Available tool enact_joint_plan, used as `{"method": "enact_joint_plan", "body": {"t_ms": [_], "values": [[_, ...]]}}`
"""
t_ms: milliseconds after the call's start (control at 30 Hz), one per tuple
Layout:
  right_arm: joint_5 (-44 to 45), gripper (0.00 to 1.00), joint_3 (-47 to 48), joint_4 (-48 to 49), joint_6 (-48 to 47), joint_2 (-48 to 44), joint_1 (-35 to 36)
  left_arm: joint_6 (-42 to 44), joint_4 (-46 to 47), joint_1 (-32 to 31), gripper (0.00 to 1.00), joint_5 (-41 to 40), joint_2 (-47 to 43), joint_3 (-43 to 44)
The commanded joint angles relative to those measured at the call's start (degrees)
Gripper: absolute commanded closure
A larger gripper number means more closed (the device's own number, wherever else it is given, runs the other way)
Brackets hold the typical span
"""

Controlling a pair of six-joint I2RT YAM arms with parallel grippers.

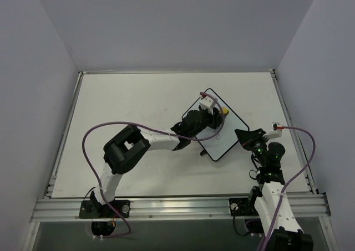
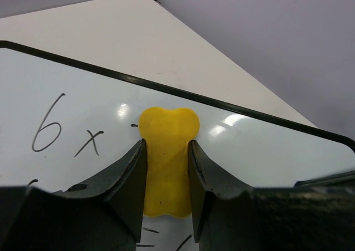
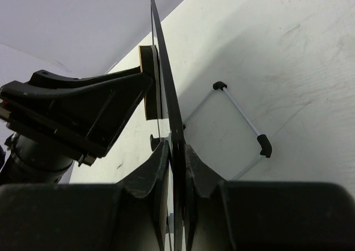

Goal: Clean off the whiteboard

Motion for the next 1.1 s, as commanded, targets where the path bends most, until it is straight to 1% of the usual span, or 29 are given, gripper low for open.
{"method": "enact_joint_plan", "body": {"t_ms": [0,467,700,967,1067], "values": [[-0.73,1.0,1.92,0.03,-4.41,-1.01,0.84,-1.05,-8.76,2.35,0.98,-0.42,3.77,0.14],[-0.73,1.0,2.45,-1.9,-5.11,-3.03,1.28,-3.95,-14.65,8.94,0.98,1.25,6.75,5.41],[-1.08,1.0,2.63,-2.17,-5.29,-3.47,1.45,-5.53,-18.08,11.14,0.98,1.86,8.6,8.75],[-0.99,1.0,2.98,-3.22,-5.73,-4.53,1.54,-6.15,-18.7,12.46,0.98,1.6,9.3,9.81],[-1.17,1.0,3.15,-3.57,-5.99,-4.44,1.54,-6.42,-17.56,12.72,0.98,3.62,9.22,9.9]]}}
